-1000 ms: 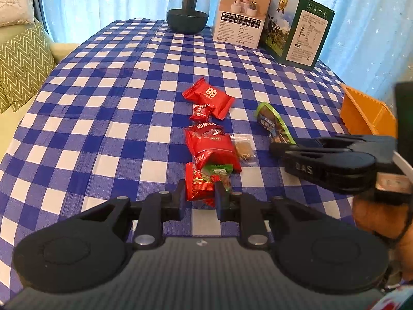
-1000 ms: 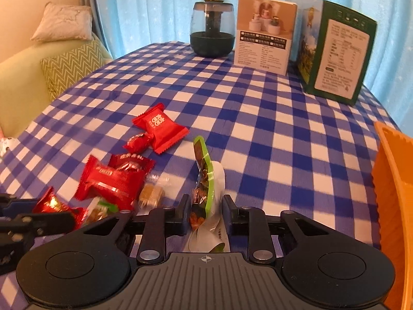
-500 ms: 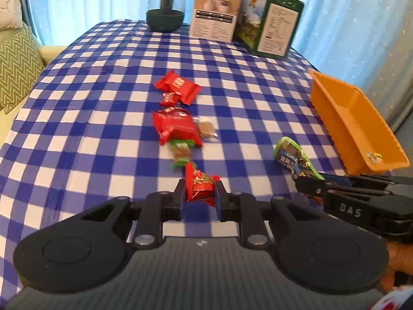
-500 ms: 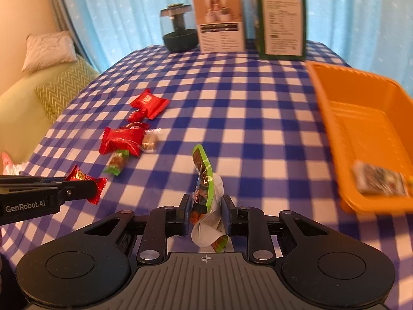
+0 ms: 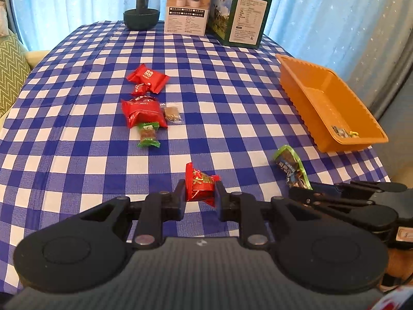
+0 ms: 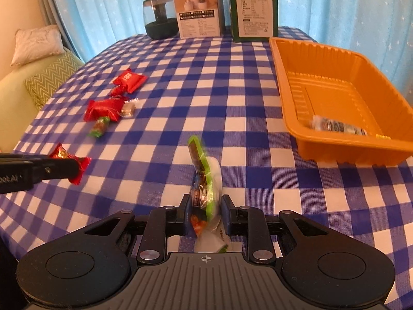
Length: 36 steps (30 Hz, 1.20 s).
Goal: Organize snacks
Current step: 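Carry both snacks over the orange tray and open both grippers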
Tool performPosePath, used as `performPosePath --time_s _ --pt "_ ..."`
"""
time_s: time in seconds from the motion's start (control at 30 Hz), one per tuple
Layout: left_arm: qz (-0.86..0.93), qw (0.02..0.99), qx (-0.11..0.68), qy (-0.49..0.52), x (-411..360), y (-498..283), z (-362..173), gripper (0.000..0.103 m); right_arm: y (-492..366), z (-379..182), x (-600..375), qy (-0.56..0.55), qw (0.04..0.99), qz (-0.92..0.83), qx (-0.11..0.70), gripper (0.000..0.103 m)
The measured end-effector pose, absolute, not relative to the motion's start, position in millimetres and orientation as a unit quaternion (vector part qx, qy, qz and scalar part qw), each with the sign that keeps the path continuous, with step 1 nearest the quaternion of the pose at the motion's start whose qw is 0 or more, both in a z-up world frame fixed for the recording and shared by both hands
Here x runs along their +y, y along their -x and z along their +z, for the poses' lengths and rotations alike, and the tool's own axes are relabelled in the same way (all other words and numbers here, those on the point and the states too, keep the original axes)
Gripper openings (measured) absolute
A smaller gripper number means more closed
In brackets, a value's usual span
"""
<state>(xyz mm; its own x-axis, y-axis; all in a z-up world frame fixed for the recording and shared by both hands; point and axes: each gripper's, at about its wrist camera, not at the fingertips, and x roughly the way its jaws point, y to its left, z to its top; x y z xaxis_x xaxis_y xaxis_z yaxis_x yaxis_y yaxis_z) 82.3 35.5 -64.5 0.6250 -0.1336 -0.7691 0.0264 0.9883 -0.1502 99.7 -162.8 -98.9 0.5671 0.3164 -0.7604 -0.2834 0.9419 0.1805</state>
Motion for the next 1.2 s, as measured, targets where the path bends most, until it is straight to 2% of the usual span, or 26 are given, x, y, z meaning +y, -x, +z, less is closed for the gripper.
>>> performPosePath --time_s 0.4,0.83,1.2 --pt "-0.049 0.895 0.439 0.064 34 -89 -71 0.020 -98 -110 -140 0.082 0.883 0.183 0.424 0.026" --pt "-0.064 0.900 0.428 0.054 19 -92 -59 0.020 -95 -74 -166 0.008 0.900 0.175 0.399 0.025" --pt "-0.113 0.906 0.406 0.037 -33 -115 -34 0.020 -101 -34 -216 -0.036 0.916 0.139 0.375 0.025"
